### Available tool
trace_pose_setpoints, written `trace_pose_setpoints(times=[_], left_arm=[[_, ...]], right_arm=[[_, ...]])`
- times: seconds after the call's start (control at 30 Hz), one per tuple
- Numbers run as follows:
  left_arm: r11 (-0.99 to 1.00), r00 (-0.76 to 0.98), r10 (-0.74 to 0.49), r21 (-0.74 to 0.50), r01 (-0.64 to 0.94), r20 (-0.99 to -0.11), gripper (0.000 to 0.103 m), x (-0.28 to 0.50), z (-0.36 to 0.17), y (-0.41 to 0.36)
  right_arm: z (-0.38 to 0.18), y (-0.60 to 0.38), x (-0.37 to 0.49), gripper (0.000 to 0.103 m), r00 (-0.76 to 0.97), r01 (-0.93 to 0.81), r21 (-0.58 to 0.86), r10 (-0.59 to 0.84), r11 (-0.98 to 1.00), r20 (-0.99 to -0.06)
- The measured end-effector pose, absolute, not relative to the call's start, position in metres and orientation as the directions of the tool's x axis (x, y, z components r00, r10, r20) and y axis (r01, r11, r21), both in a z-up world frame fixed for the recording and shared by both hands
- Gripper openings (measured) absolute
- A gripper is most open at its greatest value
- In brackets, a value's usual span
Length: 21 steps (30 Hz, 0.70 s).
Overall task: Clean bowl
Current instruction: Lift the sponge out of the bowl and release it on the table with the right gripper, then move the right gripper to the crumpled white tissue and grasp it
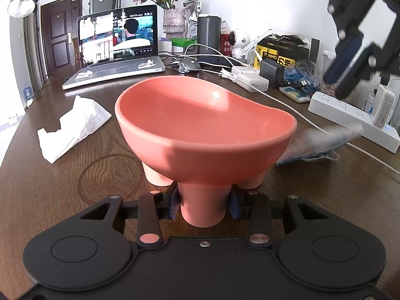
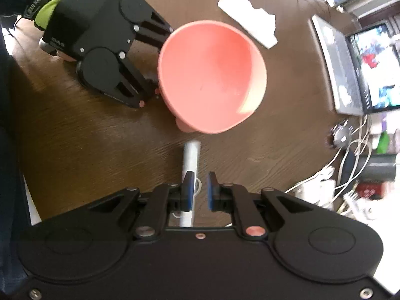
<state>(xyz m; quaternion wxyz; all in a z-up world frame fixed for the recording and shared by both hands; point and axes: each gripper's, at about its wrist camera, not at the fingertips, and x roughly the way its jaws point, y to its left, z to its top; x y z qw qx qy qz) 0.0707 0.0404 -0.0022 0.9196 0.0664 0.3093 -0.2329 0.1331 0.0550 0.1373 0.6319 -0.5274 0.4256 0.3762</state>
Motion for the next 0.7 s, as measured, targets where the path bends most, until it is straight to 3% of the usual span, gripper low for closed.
trace_pose_setpoints(times=[0.3, 0.47, 0.7], left_arm=[[0.883, 0.701, -0.386, -0.02, 0.468, -0.6, 0.038, 0.07, -0.002, 0.04], [0.883, 0.7, -0.387, -0.024, 0.469, -0.6, 0.038, 0.071, -0.002, 0.041], [0.883, 0.7, -0.387, -0.025, 0.468, -0.6, 0.038, 0.072, -0.002, 0.041]], right_arm=[[0.151, 0.075, 0.143, 0.006, 0.361, -0.926, -0.341, 0.116, 0.163, -0.925], [0.12, 0.074, 0.136, 0.006, 0.331, -0.942, -0.329, 0.033, 0.061, -0.943], [0.134, 0.093, 0.137, 0.008, 0.315, -0.948, -0.303, 0.171, 0.094, -0.934]])
